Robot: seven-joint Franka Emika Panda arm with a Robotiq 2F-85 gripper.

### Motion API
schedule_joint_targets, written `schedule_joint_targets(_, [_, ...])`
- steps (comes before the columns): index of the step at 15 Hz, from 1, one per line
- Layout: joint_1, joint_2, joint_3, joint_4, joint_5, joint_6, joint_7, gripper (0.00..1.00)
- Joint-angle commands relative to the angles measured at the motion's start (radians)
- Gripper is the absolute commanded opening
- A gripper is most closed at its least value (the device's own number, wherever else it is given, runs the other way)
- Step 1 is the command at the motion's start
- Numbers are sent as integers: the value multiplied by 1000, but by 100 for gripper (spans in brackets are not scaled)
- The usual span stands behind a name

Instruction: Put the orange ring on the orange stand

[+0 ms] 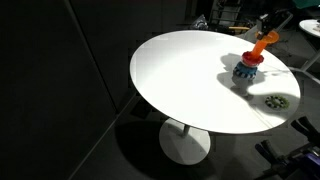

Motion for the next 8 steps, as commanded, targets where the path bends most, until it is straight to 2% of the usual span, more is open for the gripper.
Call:
schedule_joint_targets(1, [4, 27, 5, 39, 27, -9, 9, 5])
schedule_joint_targets(8, [2, 37, 10, 46, 57, -4, -5, 6])
